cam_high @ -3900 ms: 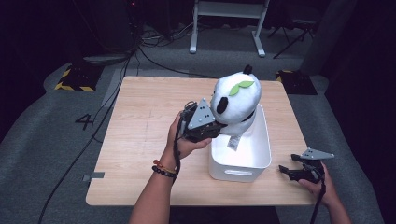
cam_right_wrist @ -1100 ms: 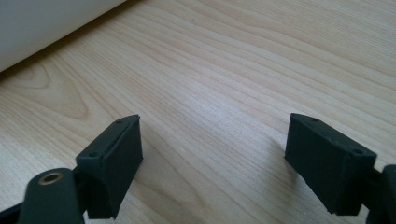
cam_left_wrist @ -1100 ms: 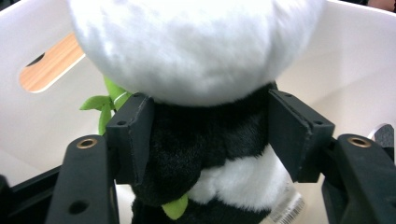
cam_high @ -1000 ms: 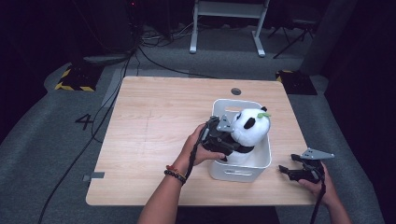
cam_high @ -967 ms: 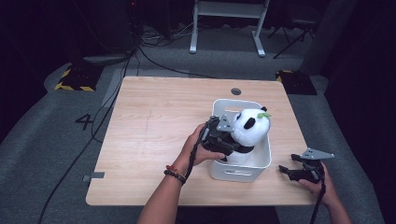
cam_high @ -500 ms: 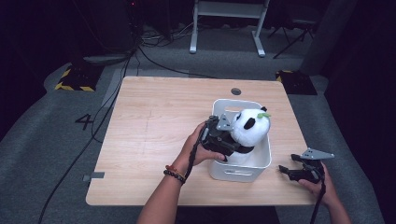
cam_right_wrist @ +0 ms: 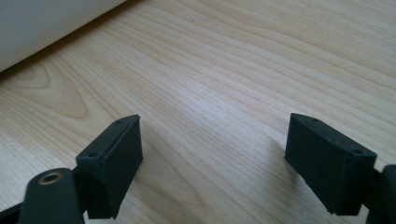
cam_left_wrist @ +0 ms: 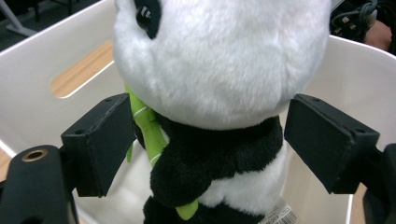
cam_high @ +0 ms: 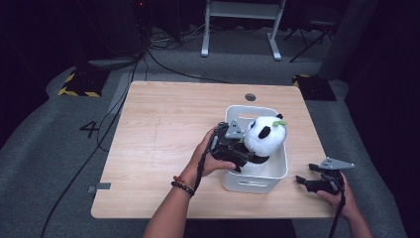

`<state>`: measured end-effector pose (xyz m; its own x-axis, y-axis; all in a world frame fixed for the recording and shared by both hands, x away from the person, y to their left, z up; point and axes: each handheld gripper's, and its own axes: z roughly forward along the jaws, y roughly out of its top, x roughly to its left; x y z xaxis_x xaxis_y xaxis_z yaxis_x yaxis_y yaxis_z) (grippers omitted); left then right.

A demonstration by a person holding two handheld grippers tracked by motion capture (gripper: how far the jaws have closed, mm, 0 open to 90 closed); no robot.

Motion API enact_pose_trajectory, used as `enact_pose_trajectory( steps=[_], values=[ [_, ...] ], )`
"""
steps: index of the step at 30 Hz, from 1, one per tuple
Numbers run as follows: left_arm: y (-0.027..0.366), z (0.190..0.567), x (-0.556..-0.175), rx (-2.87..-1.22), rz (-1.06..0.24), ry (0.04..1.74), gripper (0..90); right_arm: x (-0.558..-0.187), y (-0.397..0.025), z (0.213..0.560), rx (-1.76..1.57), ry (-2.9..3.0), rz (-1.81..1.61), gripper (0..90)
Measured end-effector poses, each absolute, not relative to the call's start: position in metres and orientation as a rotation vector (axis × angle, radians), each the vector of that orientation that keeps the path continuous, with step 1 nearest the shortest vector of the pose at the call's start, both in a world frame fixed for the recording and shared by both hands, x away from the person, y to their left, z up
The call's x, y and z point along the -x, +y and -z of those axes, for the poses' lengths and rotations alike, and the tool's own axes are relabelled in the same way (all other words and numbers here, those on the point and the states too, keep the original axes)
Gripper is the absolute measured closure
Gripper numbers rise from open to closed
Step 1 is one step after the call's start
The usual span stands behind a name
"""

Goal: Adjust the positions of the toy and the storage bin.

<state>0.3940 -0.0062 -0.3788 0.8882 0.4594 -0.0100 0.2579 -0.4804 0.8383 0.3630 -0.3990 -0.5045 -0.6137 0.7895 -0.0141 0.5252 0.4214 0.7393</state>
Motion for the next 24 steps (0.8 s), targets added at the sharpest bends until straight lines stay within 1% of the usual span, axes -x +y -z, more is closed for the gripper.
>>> enact_pose_trajectory(
  steps=[24],
  values=[
    [0.007,0.368,-0.386,-2.115,-0.338,0.52,16.6,-0.363,-0.399,0.504,-1.127,2.321,-1.016,18.7]
  ],
)
